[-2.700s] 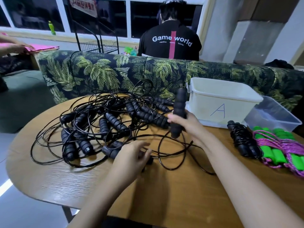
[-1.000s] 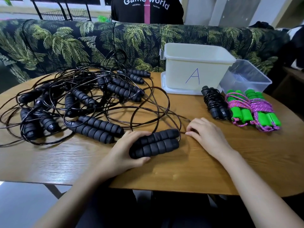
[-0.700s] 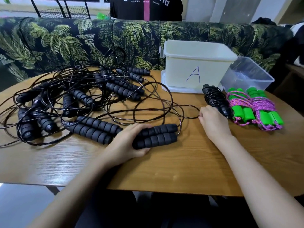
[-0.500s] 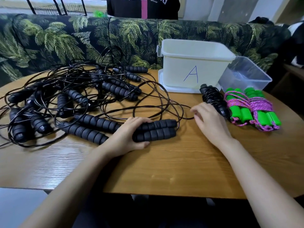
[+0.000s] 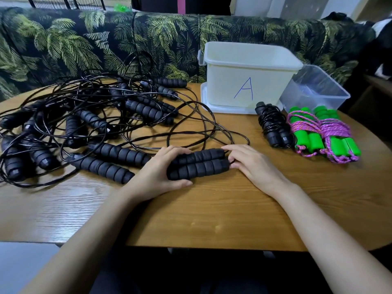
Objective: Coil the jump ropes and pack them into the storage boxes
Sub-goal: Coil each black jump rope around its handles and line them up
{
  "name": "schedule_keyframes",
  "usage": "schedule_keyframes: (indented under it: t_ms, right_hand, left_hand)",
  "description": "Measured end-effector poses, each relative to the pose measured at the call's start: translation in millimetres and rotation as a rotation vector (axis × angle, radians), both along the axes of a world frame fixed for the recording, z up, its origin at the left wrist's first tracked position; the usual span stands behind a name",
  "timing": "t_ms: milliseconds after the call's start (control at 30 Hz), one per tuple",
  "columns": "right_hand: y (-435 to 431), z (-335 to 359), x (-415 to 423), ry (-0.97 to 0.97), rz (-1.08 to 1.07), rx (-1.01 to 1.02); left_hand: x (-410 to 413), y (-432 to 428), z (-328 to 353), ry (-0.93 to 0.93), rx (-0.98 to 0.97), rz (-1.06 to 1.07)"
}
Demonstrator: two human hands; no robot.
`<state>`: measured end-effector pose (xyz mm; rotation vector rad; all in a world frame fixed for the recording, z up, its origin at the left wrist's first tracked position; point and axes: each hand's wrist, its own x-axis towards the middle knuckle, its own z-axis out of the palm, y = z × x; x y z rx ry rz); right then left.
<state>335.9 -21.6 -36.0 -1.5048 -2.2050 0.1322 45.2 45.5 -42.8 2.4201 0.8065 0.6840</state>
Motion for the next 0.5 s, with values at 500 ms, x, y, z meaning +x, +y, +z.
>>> schedule_keyframes:
  t_ms: [500]
  right_hand:
    - [-19.4, 5.3, 23.5, -0.504, -0.111, 0.27]
  left_hand:
    - [-13.8, -22.1, 2.9, -0.05, -0.001, -0.099]
